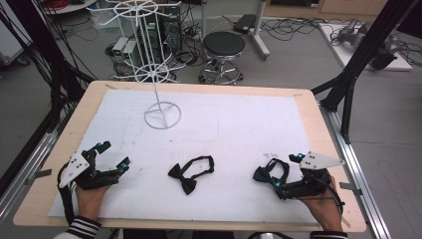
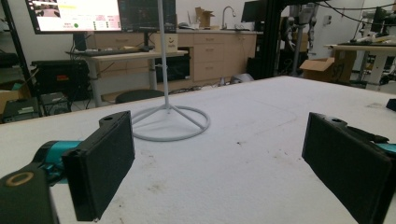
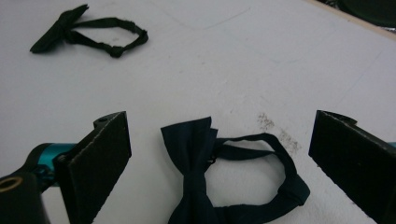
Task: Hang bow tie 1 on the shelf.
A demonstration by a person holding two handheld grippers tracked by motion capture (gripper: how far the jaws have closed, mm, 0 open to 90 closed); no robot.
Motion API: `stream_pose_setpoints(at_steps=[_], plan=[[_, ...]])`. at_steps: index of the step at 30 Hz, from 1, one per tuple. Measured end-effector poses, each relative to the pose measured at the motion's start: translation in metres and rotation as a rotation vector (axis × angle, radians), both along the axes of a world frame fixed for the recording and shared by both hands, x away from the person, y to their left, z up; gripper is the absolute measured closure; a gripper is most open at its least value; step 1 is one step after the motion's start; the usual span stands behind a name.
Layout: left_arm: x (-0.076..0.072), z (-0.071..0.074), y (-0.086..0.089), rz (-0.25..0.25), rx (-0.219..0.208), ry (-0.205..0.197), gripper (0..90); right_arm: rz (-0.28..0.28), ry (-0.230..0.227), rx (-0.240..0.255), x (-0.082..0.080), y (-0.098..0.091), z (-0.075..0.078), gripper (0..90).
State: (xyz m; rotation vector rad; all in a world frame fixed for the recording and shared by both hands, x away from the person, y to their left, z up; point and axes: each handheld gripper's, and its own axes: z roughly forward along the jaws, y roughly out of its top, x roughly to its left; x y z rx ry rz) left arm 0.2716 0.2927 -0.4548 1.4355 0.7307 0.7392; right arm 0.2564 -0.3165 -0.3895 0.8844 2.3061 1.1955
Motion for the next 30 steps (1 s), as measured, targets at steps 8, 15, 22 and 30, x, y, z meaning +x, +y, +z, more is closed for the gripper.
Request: stream_pose_setpoints(at_steps=[8,15,22,30], plan=[[0.000,0.000,0.000,0.000,0.000,-0.001,9.8,0.023,0.080,-0.052,-0.002,-0.004,-0.005,5.2],[0.000,0.000,0.000,0.002,0.000,-0.002,9.8,0.036,0.148,-0.133,-0.003,-0.006,-0.015,6.7],[0.000,0.000,0.000,0.001,0.001,-0.003,9.8,0.060,0.183,-0.175,-0.005,-0.005,-0.022,15.4],[0.000,0.000,0.000,0.004,0.000,-0.004,9.8,0.080,0.229,-0.190,-0.005,-0.006,-0.027,20.3]])
